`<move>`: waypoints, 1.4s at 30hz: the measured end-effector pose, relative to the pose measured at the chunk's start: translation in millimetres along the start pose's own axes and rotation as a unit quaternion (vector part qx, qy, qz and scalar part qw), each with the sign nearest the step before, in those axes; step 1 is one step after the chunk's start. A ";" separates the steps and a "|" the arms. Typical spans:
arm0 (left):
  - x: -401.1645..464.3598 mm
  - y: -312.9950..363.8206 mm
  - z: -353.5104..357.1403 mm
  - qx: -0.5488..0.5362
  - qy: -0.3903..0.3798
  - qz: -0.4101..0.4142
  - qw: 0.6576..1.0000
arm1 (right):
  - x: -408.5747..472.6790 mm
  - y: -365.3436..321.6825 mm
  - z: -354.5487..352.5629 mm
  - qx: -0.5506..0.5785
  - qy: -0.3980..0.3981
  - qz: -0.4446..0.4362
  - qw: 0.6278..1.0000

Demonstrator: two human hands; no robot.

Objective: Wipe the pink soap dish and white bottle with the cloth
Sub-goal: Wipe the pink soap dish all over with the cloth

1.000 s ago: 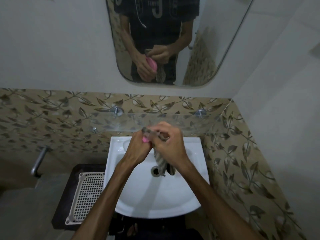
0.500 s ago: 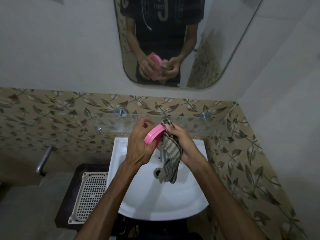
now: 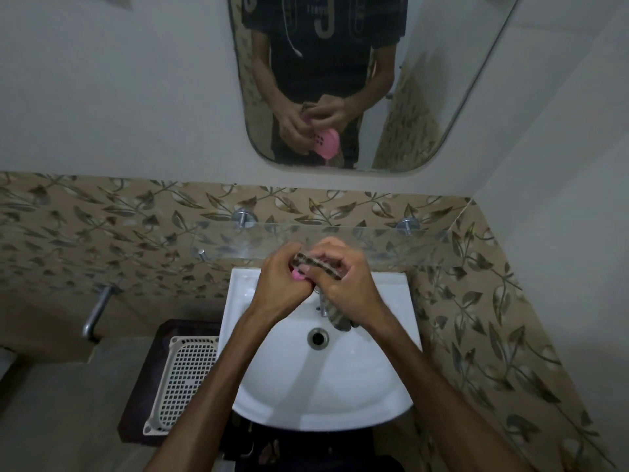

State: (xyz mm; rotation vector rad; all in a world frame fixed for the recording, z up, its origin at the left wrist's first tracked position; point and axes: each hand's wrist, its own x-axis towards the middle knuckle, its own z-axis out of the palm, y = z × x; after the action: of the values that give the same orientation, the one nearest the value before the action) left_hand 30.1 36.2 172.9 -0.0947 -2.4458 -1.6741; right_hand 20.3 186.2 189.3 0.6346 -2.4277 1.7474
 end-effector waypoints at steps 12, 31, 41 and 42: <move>-1.6 5.8 13.8 -0.030 0.076 0.091 0.992 | -16.0 -6.1 4.8 -0.055 0.099 -0.022 0.993; -2.6 5.7 13.8 -0.054 0.081 0.030 0.995 | 1.4 6.4 -2.7 -0.046 0.186 0.042 0.981; -2.9 2.6 13.4 -0.063 0.077 0.013 0.995 | 4.0 5.1 -5.3 -0.039 0.193 0.074 0.978; -4.0 2.0 13.2 -0.067 0.079 0.009 0.995 | 0.0 1.6 -0.1 -0.051 0.171 0.054 0.983</move>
State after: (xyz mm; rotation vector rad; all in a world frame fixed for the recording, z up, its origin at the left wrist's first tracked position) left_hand 32.9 49.4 169.4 -0.0021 -2.2112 -1.7655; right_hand 19.7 186.8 187.8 0.1766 -2.3255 1.5990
